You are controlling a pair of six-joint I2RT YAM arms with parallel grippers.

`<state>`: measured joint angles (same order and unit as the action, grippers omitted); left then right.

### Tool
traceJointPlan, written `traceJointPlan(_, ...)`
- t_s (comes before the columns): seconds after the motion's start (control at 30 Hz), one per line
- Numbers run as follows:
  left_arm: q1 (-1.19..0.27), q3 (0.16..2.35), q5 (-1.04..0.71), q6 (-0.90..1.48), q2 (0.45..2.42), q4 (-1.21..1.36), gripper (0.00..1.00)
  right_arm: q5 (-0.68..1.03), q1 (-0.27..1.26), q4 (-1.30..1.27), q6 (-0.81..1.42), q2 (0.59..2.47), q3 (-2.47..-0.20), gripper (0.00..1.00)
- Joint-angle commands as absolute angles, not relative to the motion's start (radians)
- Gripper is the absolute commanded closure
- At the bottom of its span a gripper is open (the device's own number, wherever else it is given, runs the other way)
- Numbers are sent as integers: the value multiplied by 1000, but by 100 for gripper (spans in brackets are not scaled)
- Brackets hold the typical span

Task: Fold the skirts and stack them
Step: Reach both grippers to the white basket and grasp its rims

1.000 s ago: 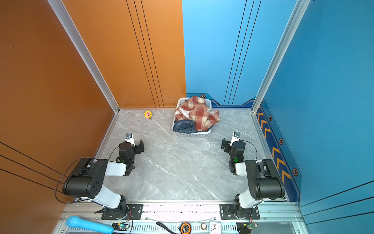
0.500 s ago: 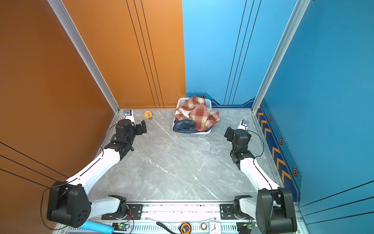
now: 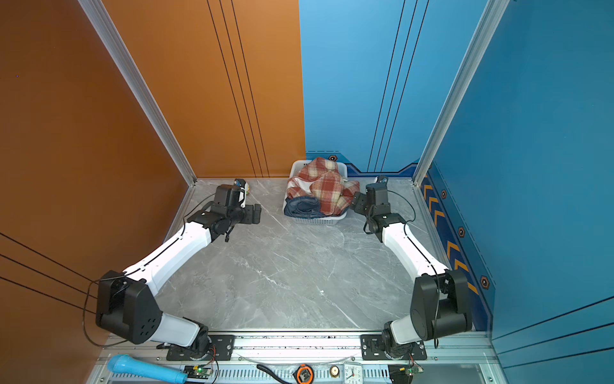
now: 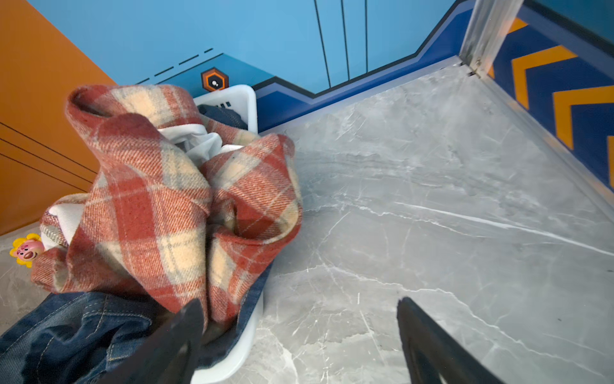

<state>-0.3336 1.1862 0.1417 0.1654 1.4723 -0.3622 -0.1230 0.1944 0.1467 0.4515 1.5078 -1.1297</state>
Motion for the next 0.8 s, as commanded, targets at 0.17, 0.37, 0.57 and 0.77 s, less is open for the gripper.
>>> traceJointPlan(0.17, -360, 1215, 76, 137, 1480, -447, 5, -77, 221, 269, 463, 1772, -1367, 12)
traceJointPlan(0.37, -366, 1229, 61, 125, 1473, -480, 5, -58, 227, 357, 442, 1977, -1579, 16)
traceJointPlan(0.57, -371, 1256, 58, 117, 1455, -526, 5, -44, 241, 391, 439, 2106, -1678, 26)
traceJointPlan(0.77, -361, 1279, 57, 129, 1432, -565, 5, -9, 243, 390, 430, 2154, -1714, 50)
